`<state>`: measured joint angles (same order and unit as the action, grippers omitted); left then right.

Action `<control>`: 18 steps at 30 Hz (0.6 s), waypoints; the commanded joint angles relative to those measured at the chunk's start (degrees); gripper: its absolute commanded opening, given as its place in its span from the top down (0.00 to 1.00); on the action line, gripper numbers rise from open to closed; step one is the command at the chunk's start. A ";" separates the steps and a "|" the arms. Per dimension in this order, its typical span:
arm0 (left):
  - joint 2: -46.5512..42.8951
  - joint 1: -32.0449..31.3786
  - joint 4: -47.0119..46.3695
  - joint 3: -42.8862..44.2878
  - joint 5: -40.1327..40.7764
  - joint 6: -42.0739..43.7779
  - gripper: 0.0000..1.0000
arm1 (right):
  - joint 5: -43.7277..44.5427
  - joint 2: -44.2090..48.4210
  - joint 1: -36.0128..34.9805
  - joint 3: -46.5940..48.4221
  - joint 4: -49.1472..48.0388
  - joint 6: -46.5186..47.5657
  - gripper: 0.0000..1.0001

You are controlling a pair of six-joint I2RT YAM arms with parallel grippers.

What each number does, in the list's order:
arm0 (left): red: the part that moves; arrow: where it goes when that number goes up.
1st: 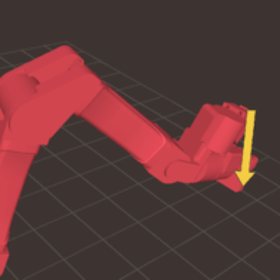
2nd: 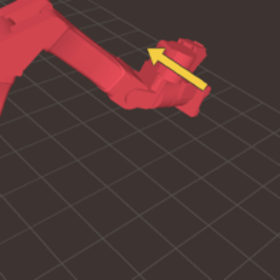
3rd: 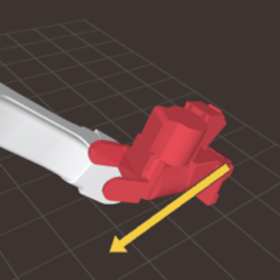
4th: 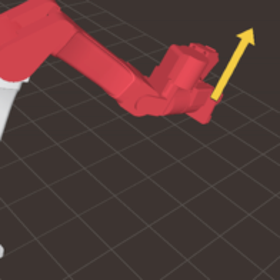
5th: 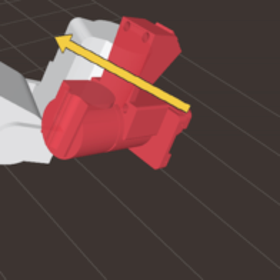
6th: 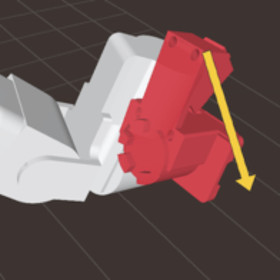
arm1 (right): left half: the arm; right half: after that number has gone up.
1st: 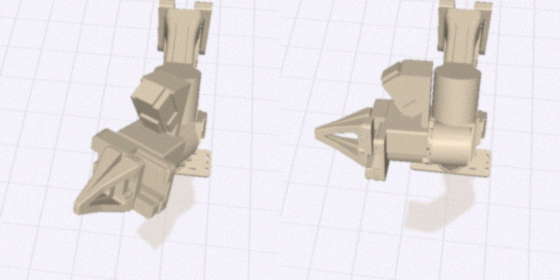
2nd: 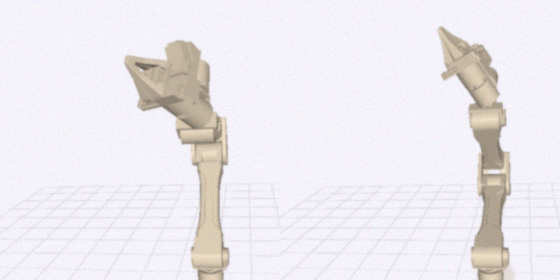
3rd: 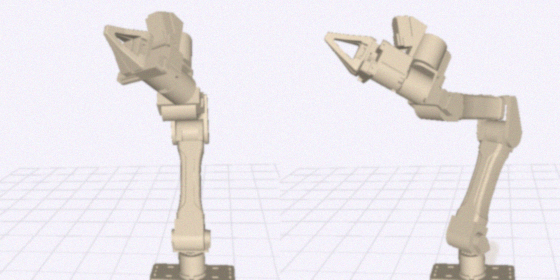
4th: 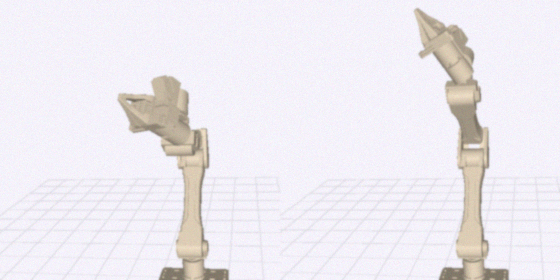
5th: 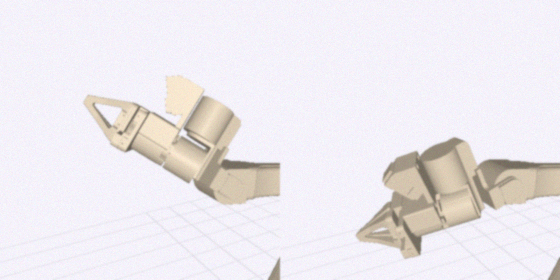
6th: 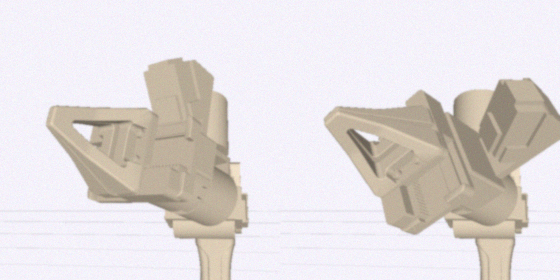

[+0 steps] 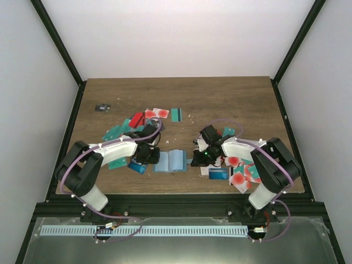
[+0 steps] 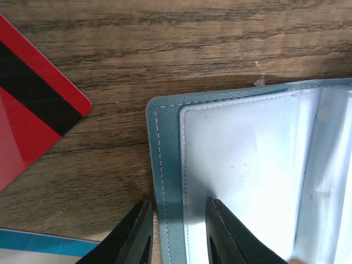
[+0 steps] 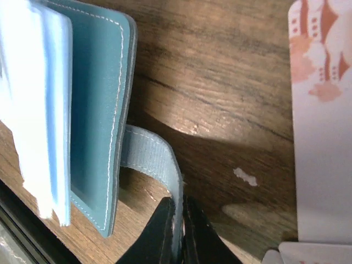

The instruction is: Put the credit cards into the card holder

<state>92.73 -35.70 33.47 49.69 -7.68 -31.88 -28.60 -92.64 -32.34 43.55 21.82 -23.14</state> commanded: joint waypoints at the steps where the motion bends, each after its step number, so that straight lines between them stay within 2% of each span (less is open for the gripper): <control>1: -0.21 0.03 2.37 -1.79 2.18 -2.29 0.70 | 2.72 -0.98 0.52 2.96 3.04 2.52 0.99; 4: -2.27 0.02 3.28 -1.02 1.28 -2.32 0.65 | 1.76 0.41 0.52 4.48 5.01 3.05 0.98; 8: -4.60 -0.07 4.72 0.62 -0.75 -2.14 0.59 | -0.36 1.95 0.52 6.37 8.02 3.66 0.91; 12: -5.82 -0.06 6.11 2.47 -2.05 -1.35 0.57 | -1.33 4.04 0.52 7.51 10.38 3.48 0.84; 14: -6.33 -0.07 7.03 3.53 -2.23 -0.94 0.56 | -0.75 5.56 0.52 8.19 11.60 3.30 0.80; 18: -7.56 -0.07 9.06 5.54 -2.93 -0.11 0.54 | 2.98 8.28 0.53 9.29 14.72 2.50 0.65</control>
<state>87.11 -35.70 39.59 52.60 -9.34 -33.10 -28.47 -87.37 -32.21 49.98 32.10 -20.38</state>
